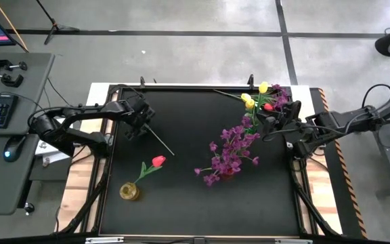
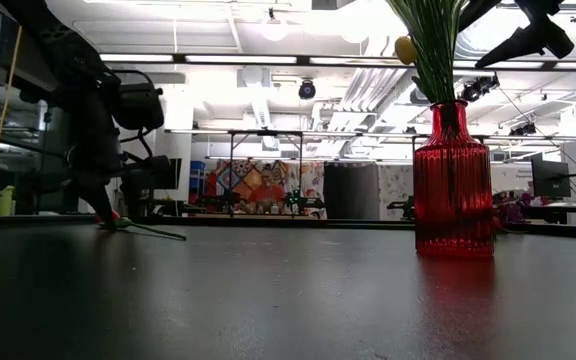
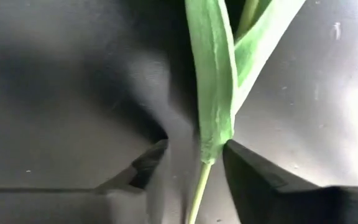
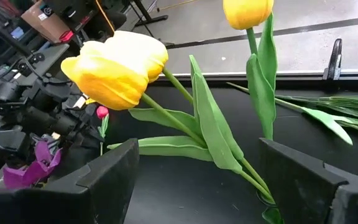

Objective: Sort flowers into vase by color
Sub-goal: Put the left pink tulip into the yellow flower vase

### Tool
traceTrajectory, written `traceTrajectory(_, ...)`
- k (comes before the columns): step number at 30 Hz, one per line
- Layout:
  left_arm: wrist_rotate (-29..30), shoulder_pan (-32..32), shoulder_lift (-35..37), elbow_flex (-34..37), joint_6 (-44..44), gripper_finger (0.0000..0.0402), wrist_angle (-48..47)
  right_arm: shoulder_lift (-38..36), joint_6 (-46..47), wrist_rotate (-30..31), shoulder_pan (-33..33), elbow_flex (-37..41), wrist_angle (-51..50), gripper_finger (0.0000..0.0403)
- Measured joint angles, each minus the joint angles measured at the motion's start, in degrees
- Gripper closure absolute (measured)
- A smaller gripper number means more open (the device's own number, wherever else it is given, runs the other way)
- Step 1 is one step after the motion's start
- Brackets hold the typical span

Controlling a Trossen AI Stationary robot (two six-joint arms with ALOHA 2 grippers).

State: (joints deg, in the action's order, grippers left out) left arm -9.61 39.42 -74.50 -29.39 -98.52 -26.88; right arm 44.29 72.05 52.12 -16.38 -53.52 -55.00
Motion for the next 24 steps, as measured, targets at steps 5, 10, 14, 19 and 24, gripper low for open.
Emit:
traceTrajectory(5, 1.26, -0.04, 0.0, 0.09, 1.59, 0.0382, -0.77, 0.02, 0.0, -0.26, 0.0, 0.0, -0.01, 0.0091)
traceTrajectory(10, 4.35, -0.02, 0.5, 0.2, 5.06, 0.0394, 2.07, 0.02, 0.0, -0.31, 0.0, 0.0, -0.01, 0.0091)
traceTrajectory(14, 7.39, 0.28, 4.31, 0.17, 9.58, 0.0398, 5.73, 0.02, 0.01, -0.33, 0.0, 0.0, 0.1, 0.0091)
traceTrajectory(19, 12.42, 1.67, 14.83, 0.09, 18.48, 0.0401, 10.94, 0.02, 0.0, -0.32, 0.0, 0.0, 1.6, 0.0091)
traceTrajectory(24, 10.93, 1.97, 28.32, 0.09, 30.95, 0.0401, 19.98, 0.07, -0.01, -0.14, 0.0, 0.0, 2.62, 0.0091)
